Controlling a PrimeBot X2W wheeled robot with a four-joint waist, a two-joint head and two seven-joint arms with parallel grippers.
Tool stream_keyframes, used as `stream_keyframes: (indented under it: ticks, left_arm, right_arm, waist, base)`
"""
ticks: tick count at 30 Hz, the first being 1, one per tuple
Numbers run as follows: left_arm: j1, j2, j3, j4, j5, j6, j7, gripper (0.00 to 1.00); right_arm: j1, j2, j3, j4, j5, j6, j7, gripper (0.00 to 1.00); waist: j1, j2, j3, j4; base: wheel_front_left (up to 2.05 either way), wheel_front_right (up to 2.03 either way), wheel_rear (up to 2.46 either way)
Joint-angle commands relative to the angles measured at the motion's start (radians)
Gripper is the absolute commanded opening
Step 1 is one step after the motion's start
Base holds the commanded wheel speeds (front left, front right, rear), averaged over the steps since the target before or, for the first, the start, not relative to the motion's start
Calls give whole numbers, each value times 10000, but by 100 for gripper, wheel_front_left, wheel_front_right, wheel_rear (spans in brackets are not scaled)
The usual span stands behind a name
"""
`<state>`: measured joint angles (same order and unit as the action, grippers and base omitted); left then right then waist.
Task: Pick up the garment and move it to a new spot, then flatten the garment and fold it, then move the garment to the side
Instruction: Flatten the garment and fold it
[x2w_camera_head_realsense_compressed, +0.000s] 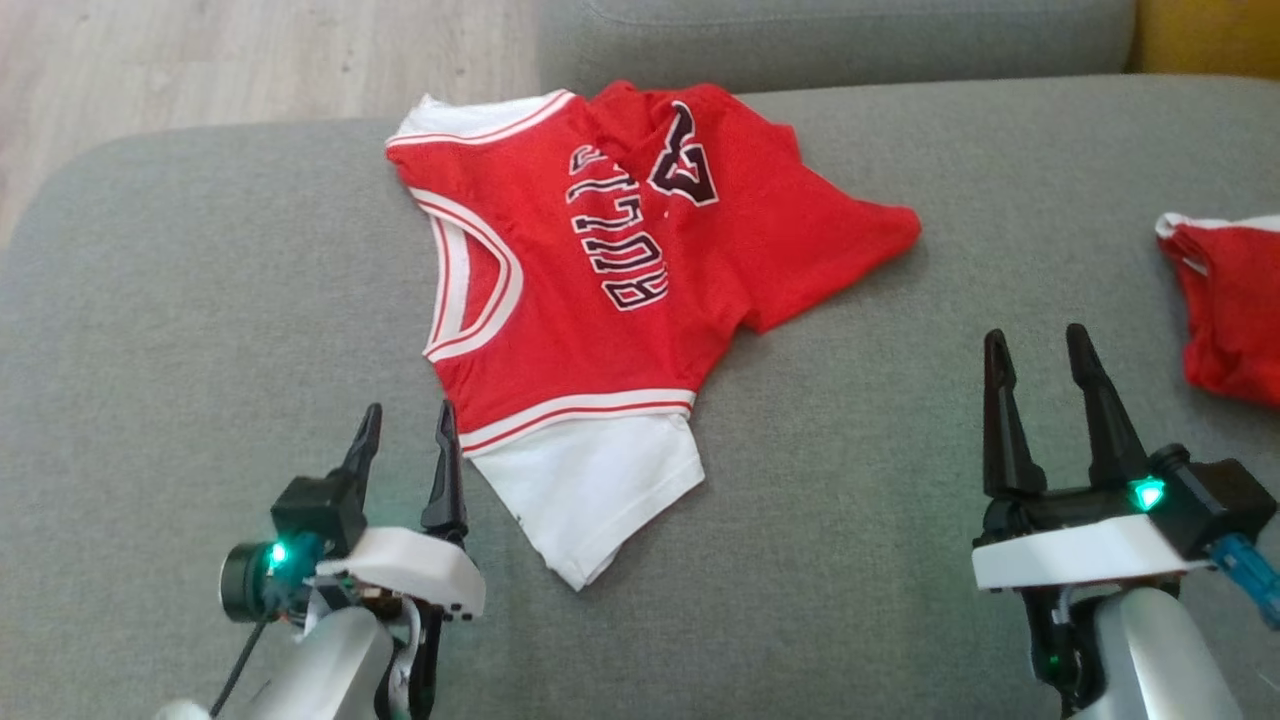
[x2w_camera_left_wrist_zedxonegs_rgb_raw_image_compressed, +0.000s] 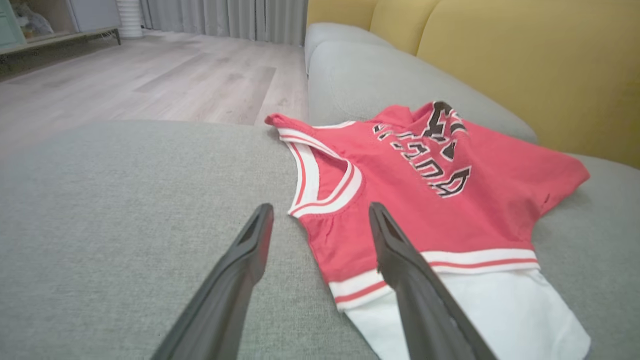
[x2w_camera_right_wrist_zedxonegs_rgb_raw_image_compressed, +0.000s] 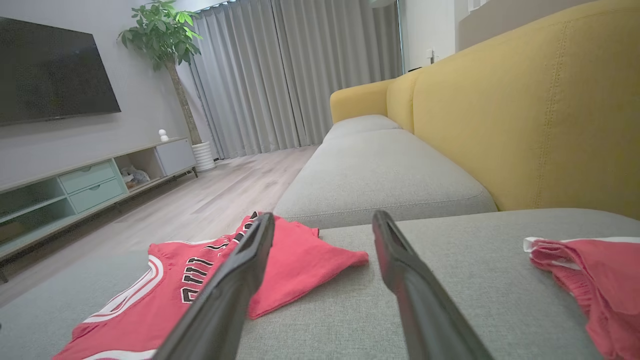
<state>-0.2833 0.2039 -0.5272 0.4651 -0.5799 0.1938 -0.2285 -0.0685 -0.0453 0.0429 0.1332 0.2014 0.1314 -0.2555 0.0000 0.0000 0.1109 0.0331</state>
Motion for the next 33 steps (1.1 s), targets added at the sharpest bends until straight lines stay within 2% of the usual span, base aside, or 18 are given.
stream_keyframes:
  ticks: [1,12,18,19,20,21,25,33]
  left_arm:
    - [-488,115,253,-171,1,26,51,100]
    - [-1259,81,80,1401,-470,-64,2002,100]
    - [-1571,106,101,2032,-619,-220,2232,100]
    - [-1605,101,124,2116,-659,-245,2231,64]
    - [-1629,99,141,2203,-706,-275,2269,18]
    - [-1662,118,169,2268,-749,-310,2281,0]
    - [-1925,377,416,2404,-773,-269,1909,0]
    - [-2889,1366,891,2545,-463,114,1227,0]
  right_arm:
    - [-255,-49,271,-289,47,-7,-63,100]
    - [-538,-49,353,-296,144,-7,-63,100]
    - [-580,-49,371,-262,198,-7,-63,100]
    - [-577,-49,374,-263,202,-7,-63,100]
    - [-575,-49,377,-262,206,-7,-63,100]
    - [-572,-49,380,-259,210,-7,-63,100]
    - [-589,-49,389,-233,220,-7,-63,100]
    - [-559,-49,414,-149,185,-7,-63,100]
  waist:
    - [0,0,77,-75]
    - [0,0,717,-808]
    - [0,0,874,-1116]
    - [0,0,883,-1142]
    - [0,0,885,-1167]
    - [0,0,881,-1190]
    - [0,0,859,-1240]
    - [0,0,684,-1171]
  base:
    - [0,0,0]
    - [0,0,0]
    - [0,0,0]
    - [0,0,0]
    - [0,0,0]
    - [0,0,0]
    - [0,0,0]
    - [0,0,0]
